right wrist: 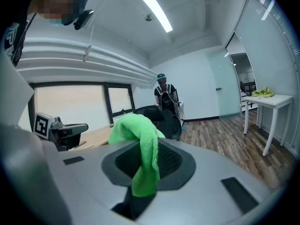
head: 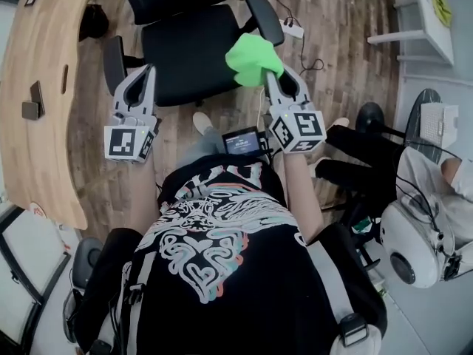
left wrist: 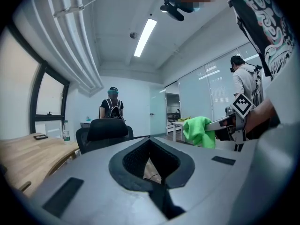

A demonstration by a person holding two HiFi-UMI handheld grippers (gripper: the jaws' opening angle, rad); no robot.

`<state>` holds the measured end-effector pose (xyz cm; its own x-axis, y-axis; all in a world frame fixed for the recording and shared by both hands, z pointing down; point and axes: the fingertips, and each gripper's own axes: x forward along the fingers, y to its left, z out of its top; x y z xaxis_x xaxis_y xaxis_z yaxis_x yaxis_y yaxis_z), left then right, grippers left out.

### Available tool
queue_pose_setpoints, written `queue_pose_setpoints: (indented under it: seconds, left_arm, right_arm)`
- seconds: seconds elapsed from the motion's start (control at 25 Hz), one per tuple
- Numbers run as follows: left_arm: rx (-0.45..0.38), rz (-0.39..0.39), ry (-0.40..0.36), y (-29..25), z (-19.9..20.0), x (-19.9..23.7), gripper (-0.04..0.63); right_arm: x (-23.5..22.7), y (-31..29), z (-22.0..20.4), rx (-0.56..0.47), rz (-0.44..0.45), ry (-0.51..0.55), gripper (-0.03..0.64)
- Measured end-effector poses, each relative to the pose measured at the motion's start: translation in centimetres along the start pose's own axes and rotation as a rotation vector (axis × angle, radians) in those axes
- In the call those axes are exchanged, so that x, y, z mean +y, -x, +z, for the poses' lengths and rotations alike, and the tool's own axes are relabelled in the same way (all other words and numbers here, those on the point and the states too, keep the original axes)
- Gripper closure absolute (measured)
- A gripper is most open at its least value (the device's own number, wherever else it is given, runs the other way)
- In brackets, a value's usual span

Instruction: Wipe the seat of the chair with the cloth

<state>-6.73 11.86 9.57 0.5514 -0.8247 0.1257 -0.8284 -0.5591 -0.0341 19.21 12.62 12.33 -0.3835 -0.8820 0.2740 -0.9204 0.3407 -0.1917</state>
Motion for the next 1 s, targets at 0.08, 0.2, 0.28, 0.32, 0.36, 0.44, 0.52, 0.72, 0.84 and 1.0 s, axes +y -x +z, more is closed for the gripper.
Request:
queue_pose_setpoints:
  seconds: [0.08, 0.2, 0.28, 0.32, 0.36, 0.44, 0.52, 0.72, 0.84, 1.0]
  left_arm:
    - [0.019, 0.006, 0.002, -0.3, -1.0, 0.7, 0.594]
    - [0.032, 0.018, 0.02, -0.7, -2.0, 1.5, 0.594]
    - [0.032, 0.018, 0.03, -1.0, -2.3, 1.8, 0.594]
    - [0.034, 0.019, 0.031, -1.1, -2.3, 1.9, 0.594]
    - [0.036, 0.02, 0.031, -1.2, -2.2, 2.0, 0.594]
    - [0.036, 0.02, 0.03, -1.7, -2.2, 2.1, 0.594]
    - [0.04, 0.019, 0.026, -2.1, -2.3, 2.0, 0.594]
    - [0.05, 0.002, 0.016, -2.8, -2.6, 1.1, 0.594]
    - [0.062, 0.001, 0.021, -2.7, -3.2, 0.9, 0.594]
    - [0.088, -0.017, 0.013, -3.3, -4.6, 1.0, 0.594]
  right_arm:
    - [0.2, -0.6, 0.0, 0.01, 0.003, 0.023, 0.554]
    - [-0.1, -1.1, -0.3, 0.027, -0.013, 0.048, 0.554]
    - [-0.2, -1.4, -0.7, 0.039, -0.009, 0.042, 0.554]
    - [-0.1, -1.5, -0.9, 0.046, -0.002, 0.039, 0.554]
    - [0.0, -1.7, -1.0, 0.05, 0.004, 0.037, 0.554]
    - [0.0, -2.1, -1.2, 0.052, 0.009, 0.036, 0.554]
    - [0.0, -2.3, -1.1, 0.051, 0.018, 0.039, 0.554]
    - [-0.7, -2.9, -1.1, 0.052, 0.034, 0.064, 0.554]
    - [-0.6, -3.1, -1.6, 0.063, 0.04, 0.073, 0.554]
    - [-0.4, -3.8, -2.8, 0.083, 0.053, 0.073, 0.554]
